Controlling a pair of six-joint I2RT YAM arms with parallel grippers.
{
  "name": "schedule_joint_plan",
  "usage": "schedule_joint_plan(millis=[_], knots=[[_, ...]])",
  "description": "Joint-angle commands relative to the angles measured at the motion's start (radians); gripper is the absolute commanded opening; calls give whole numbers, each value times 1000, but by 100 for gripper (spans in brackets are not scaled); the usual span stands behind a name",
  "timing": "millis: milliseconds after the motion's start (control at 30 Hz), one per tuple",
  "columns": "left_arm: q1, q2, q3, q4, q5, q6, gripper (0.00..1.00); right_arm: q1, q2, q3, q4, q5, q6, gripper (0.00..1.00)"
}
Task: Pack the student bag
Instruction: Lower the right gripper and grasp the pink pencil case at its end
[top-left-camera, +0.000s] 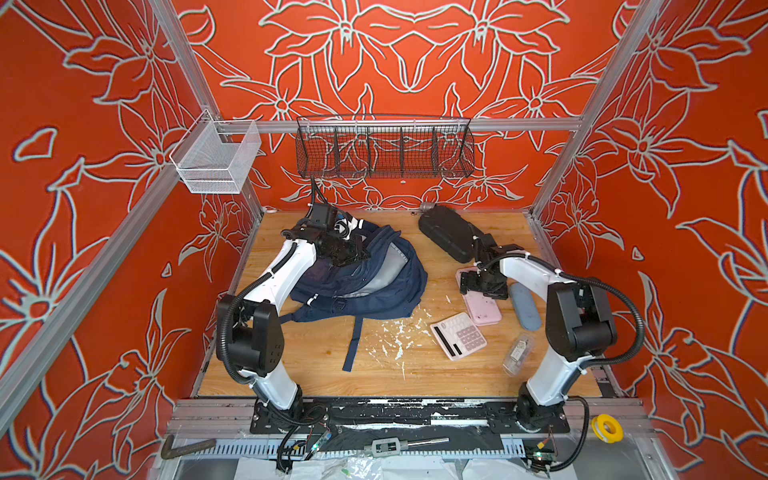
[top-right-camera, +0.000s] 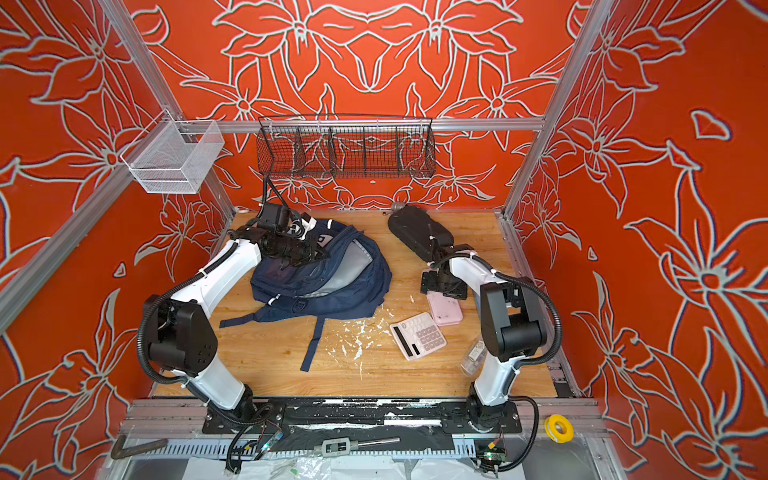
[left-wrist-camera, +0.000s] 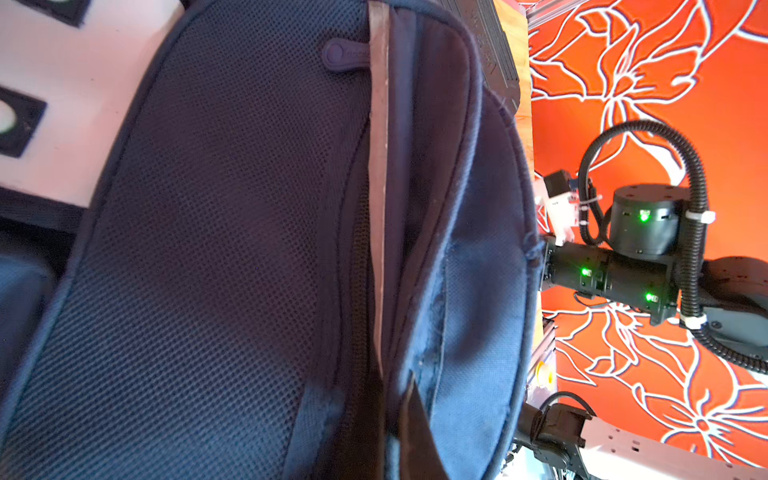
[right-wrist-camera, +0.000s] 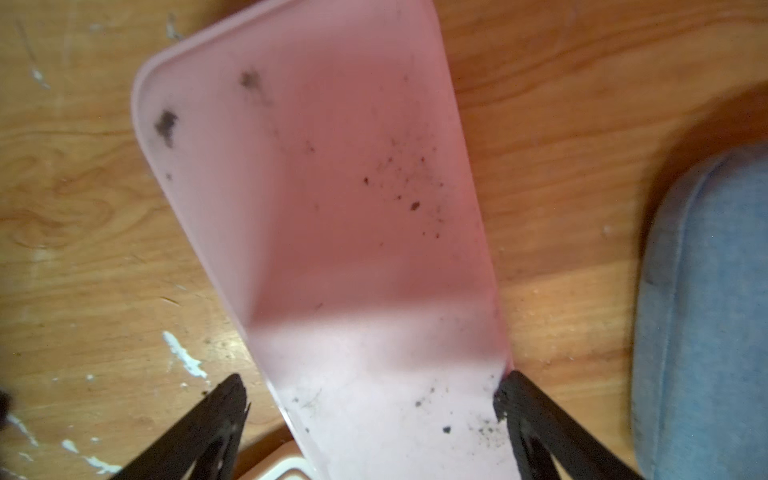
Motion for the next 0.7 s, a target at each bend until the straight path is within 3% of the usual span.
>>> schedule_joint_plan(millis=[0,267,433,667], knots=[[-1,7,23,20,42,19,0,-2,-2,40,-24,15,24,97],[-1,-2,21,23,47,31,0,-5,-42,18,-72,-58,-196,97],[-1,-12,18,20,44,33,0,-4,-29,-24,-143,-34,-210,97],[-3,-16,28,13,51,33,0,-11,-60,-88,-92,-1,-189,97]])
